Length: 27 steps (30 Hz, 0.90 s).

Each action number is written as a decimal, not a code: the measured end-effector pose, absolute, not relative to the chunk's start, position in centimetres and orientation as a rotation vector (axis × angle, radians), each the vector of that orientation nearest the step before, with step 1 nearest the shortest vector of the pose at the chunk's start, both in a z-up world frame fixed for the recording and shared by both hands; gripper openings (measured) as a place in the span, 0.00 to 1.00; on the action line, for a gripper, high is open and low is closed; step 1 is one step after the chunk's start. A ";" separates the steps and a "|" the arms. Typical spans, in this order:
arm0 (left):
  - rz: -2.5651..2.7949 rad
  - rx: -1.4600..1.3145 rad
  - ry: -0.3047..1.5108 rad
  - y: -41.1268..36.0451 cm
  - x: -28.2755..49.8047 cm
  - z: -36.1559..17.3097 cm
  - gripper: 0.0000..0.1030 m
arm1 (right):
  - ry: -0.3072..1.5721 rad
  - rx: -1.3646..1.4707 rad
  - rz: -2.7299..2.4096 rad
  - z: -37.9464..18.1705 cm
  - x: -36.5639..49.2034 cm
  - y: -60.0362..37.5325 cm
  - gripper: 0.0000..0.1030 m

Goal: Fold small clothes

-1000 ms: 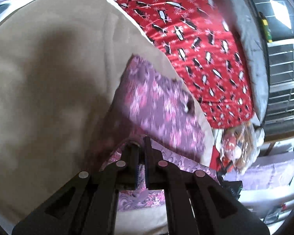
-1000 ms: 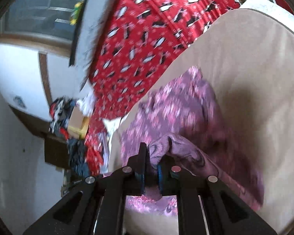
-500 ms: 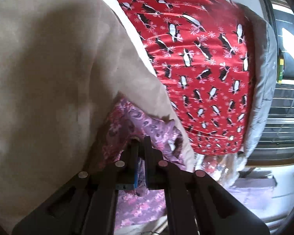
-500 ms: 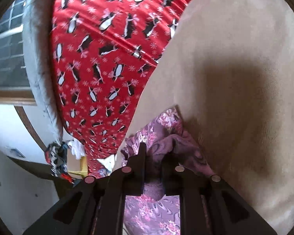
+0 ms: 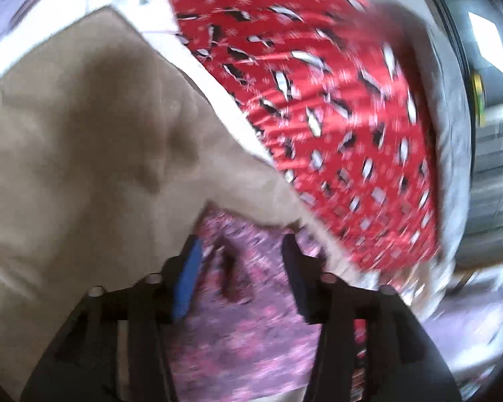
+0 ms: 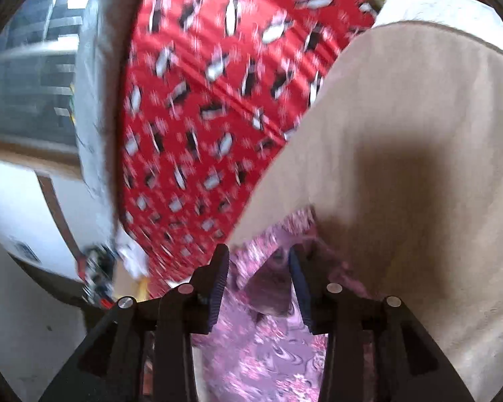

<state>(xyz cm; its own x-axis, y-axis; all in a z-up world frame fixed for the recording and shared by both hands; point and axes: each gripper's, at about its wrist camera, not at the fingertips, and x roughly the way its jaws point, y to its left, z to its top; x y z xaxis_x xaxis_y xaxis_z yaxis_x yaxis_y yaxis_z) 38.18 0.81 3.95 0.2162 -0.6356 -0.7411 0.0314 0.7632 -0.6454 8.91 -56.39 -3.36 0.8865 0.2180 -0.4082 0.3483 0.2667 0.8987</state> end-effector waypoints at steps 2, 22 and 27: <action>-0.561 -0.443 1.309 0.2 36.8 3.2 0.52 | 0.617 1.251 -0.025 -3.4 9.6 -55.5 0.40; -0.517 -0.363 1.276 -2.2 40.1 3.0 0.45 | 0.745 0.881 -0.224 -2.1 14.6 -57.0 0.50; -0.662 -0.294 1.330 -3.1 36.3 0.7 0.50 | 0.831 0.875 -0.233 -4.6 14.6 -56.1 0.50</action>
